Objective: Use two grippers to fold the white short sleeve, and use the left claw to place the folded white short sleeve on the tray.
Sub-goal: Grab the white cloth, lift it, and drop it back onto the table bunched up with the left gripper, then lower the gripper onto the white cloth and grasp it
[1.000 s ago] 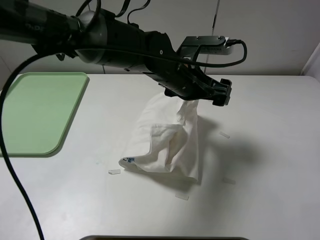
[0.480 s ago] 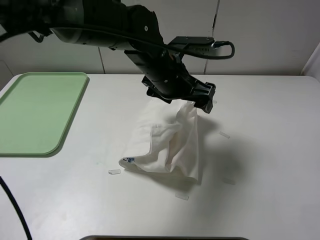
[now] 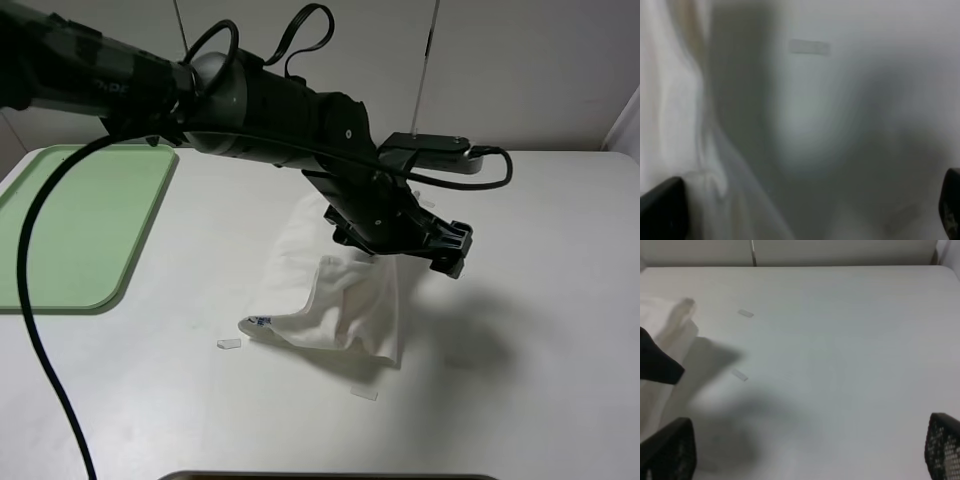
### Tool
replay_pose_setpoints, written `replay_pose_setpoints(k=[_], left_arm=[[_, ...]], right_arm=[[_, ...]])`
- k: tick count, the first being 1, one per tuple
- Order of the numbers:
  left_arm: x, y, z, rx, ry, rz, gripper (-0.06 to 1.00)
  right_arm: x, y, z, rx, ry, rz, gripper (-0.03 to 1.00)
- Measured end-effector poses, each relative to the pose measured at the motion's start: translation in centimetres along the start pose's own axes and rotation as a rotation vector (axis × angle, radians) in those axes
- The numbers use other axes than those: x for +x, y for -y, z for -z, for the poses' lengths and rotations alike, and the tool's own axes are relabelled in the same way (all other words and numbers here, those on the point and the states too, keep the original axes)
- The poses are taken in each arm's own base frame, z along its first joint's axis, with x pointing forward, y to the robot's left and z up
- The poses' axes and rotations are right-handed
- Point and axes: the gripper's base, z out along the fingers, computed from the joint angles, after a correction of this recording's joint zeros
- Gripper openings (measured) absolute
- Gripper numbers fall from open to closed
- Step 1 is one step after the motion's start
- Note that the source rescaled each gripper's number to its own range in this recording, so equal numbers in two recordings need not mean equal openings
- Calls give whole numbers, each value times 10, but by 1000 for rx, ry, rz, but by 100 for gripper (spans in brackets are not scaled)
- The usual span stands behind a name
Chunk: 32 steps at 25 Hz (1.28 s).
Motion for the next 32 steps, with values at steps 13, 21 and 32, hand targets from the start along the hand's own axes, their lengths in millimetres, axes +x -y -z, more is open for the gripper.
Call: replay_pose_setpoints(k=[13, 21, 32], left_arm=[[-13, 34, 14, 69, -13, -45, 100], [-34, 11, 69, 31, -37, -55, 100], [-29, -85, 120, -149, -229, 68, 100]], right_arm=[[0, 0, 0, -2, 0, -1, 100], [0, -1, 0, -6, 0, -3, 100], [0, -1, 0, -6, -1, -3, 100]])
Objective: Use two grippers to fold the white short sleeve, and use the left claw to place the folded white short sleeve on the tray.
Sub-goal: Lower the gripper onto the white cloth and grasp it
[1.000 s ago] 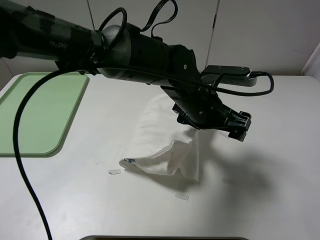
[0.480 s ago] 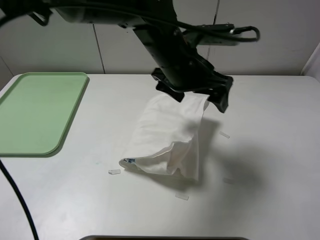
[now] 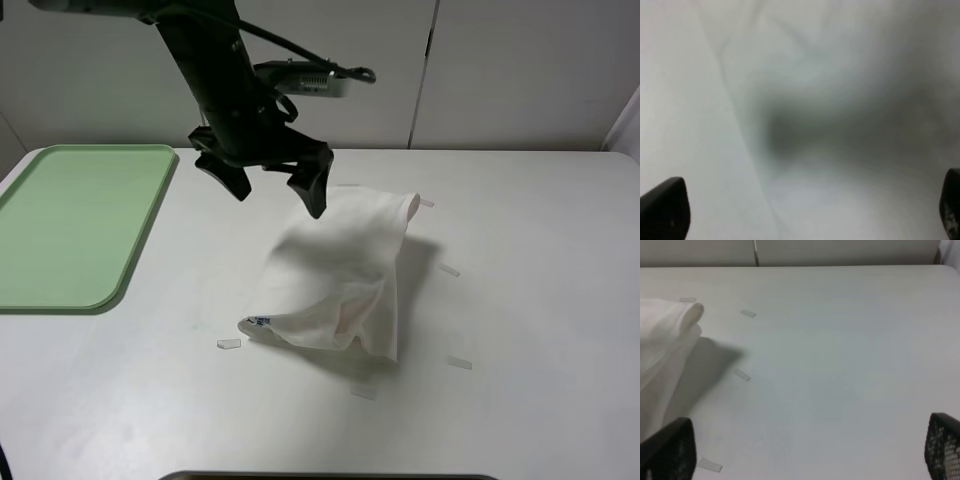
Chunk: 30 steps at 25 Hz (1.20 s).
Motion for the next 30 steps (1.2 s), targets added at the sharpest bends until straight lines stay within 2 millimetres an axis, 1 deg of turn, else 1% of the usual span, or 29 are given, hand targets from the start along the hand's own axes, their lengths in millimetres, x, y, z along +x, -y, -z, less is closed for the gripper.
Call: replay_pose_setpoints(k=[4, 5, 6, 7, 11, 12, 13, 16, 17, 18, 19, 24, 30], left_arm=[[13, -16, -16, -17, -55, 38, 100], [17, -18, -22, -21, -58, 44, 100], [24, -21, -34, -19, -57, 62, 100], [24, -21, -34, -19, -57, 62, 100], [39, -26, -54, -3, -46, 110, 100], [39, -26, -54, -3, -46, 110, 100], [41, -26, -60, 12, -27, 131, 100], [40, -24, -65, 24, -23, 137, 100], [40, -19, -76, 32, -32, 129, 100], [40, -19, -76, 32, -32, 129, 100], [43, -12, -89, 34, -52, 113, 100], [47, 0, -109, 31, -82, 83, 100], [52, -2, -129, 14, -124, 77, 100]], right_arm=[[0, 0, 0, 0, 0, 0, 100], [0, 0, 0, 0, 0, 0, 100], [0, 0, 0, 0, 0, 0, 100], [0, 0, 0, 0, 0, 0, 100], [0, 0, 0, 0, 0, 0, 100], [0, 0, 0, 0, 0, 0, 100], [0, 0, 0, 0, 0, 0, 100], [0, 0, 0, -1, 0, -1, 100], [0, 0, 0, -2, 1, -1, 100], [0, 0, 0, -2, 1, -1, 100], [0, 0, 0, -2, 1, -1, 100], [0, 0, 0, -3, 1, -2, 100], [0, -1, 0, -7, 1, -4, 100]])
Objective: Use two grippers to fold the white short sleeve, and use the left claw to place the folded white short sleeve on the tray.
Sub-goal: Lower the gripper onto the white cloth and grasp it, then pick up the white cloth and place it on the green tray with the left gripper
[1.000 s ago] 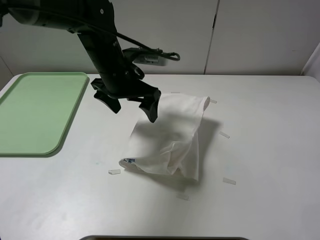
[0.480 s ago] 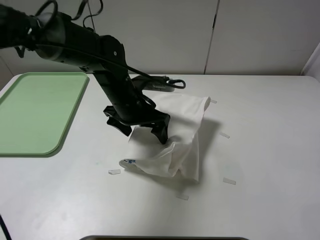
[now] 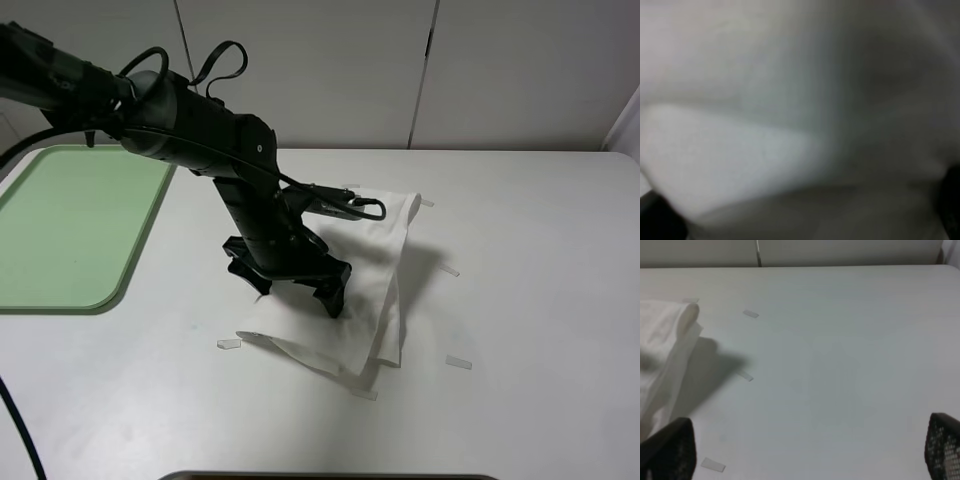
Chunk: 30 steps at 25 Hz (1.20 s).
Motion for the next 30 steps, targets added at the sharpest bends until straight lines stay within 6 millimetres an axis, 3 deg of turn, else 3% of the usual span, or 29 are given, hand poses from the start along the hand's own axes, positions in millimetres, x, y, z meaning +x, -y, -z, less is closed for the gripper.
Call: replay_pose_setpoints(k=[7, 15, 17, 25, 30], left_arm=[[0, -2, -3, -18, -12, -25, 95], [1, -5, -7, -40, -22, -70, 47], [1, -4, -7, -38, -22, -84, 38], [2, -7, -6, -70, -36, -128, 37], [3, -24, 7, -154, -83, -140, 33]], right_arm=[[0, 0, 0, -5, 0, -3, 100], [0, 0, 0, -5, 0, -3, 100], [0, 0, 0, -5, 0, -3, 100], [0, 0, 0, -5, 0, -3, 100], [0, 0, 0, -5, 0, -3, 100]])
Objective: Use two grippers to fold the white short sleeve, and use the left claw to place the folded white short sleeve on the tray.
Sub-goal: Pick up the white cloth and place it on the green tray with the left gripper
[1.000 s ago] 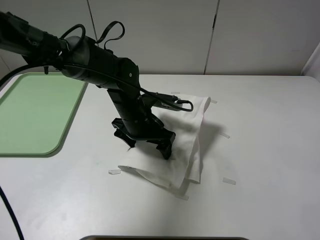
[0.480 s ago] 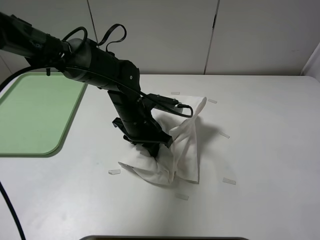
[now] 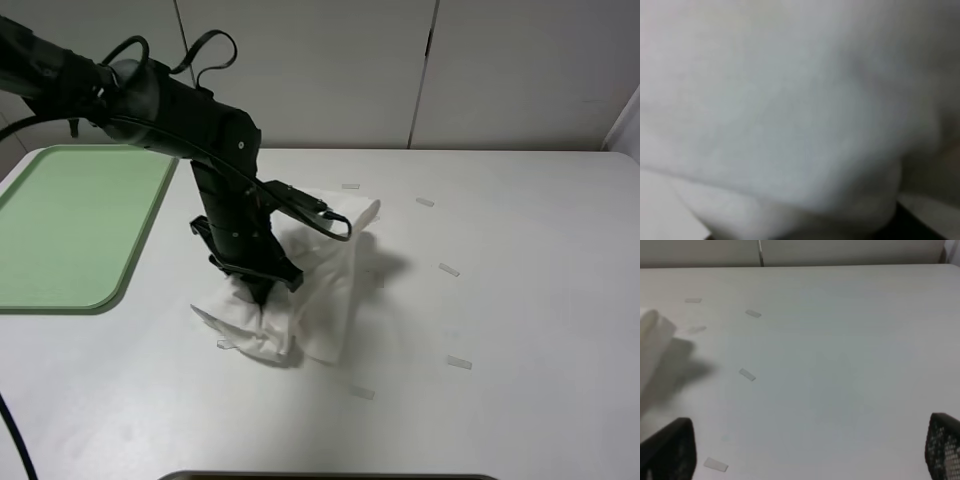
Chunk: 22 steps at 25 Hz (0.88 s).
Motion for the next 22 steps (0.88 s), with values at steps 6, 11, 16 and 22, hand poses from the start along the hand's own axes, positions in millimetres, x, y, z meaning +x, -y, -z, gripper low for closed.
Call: replay_pose_setpoints(k=[6, 11, 16, 22], left_arm=[[4, -36, 20, -109, -10, 16, 29], [14, -102, 66, -175, 81, 168, 27], [25, -139, 71, -182, 76, 270, 27], [37, -170, 74, -186, 76, 353, 27]], right_arm=[[0, 0, 0, 0, 0, 0, 100], [0, 0, 0, 0, 0, 0, 100], [0, 0, 0, 0, 1, 0, 100], [0, 0, 0, 0, 1, 0, 100]])
